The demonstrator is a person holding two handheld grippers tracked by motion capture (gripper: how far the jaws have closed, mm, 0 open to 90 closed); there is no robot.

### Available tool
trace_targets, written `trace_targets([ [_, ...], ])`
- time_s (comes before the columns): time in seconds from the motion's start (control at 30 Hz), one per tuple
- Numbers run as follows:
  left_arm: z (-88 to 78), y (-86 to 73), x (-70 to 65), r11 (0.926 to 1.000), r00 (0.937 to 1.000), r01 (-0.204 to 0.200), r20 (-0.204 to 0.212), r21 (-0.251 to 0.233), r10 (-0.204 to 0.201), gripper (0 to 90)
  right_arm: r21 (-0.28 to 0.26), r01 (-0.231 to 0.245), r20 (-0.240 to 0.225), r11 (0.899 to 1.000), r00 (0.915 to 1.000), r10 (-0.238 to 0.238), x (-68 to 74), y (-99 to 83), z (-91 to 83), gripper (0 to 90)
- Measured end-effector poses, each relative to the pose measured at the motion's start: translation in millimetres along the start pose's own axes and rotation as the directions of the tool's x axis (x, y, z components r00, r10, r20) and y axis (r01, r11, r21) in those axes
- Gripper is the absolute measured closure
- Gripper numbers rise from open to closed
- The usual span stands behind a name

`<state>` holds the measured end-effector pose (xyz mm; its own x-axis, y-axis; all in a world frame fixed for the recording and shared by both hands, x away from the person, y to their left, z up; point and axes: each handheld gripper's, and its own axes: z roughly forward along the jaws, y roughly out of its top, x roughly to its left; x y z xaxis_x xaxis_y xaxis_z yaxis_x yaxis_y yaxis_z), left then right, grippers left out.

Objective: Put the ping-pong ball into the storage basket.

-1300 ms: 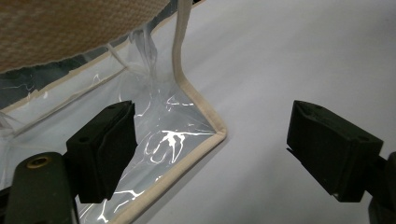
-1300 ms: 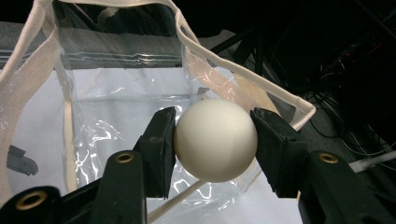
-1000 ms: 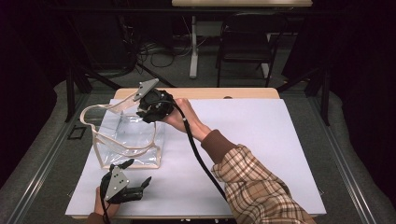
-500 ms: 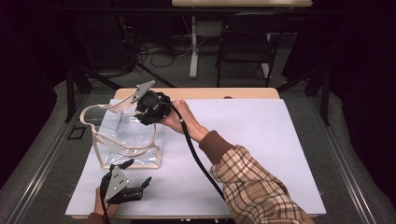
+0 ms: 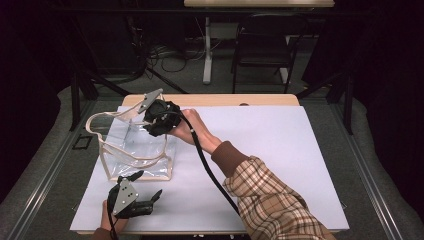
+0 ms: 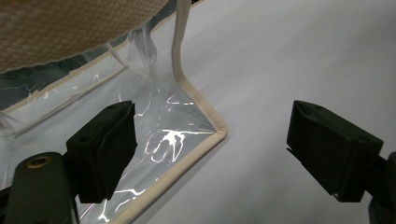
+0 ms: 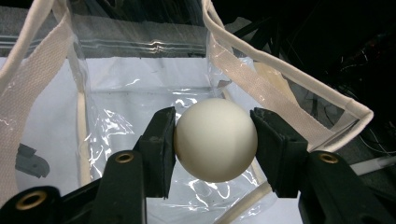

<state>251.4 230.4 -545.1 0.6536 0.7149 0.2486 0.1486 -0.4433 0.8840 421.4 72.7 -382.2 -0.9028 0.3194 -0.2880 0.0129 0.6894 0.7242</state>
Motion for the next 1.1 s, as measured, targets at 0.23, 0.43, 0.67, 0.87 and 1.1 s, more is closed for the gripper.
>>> trace_targets([
  [0.23,-0.4,0.1,0.2,1.0000,1.0000,-0.004,-0.001,0.002,0.004,16.0,0.006,0.008,-0.005,1.000,1.0000,-0.008,1.3,0.3,2.4,51.0],
  [0.43,-0.2,0.0,0.2,1.0000,1.0000,-0.003,0.000,0.004,0.003,16.0,0.021,0.007,-0.014,1.000,0.9999,-0.006,2.8,-0.2,5.2,51.0],
  [0.67,-0.6,0.1,0.2,1.0000,1.0000,-0.005,-0.001,0.002,0.005,16.0,0.034,0.009,-0.021,0.999,0.9997,-0.008,4.1,-0.4,7.9,51.0],
  [0.87,-0.6,0.0,0.2,1.0000,1.0000,-0.005,-0.001,0.002,0.005,16.0,0.043,0.012,-0.026,0.999,0.9996,-0.011,4.9,-0.3,9.5,51.0],
  [1.1,-0.4,0.1,0.2,1.0000,1.0000,-0.005,-0.001,0.002,0.005,16.0,0.055,0.010,-0.028,0.998,0.9996,-0.008,5.5,-0.4,10.2,51.0],
])
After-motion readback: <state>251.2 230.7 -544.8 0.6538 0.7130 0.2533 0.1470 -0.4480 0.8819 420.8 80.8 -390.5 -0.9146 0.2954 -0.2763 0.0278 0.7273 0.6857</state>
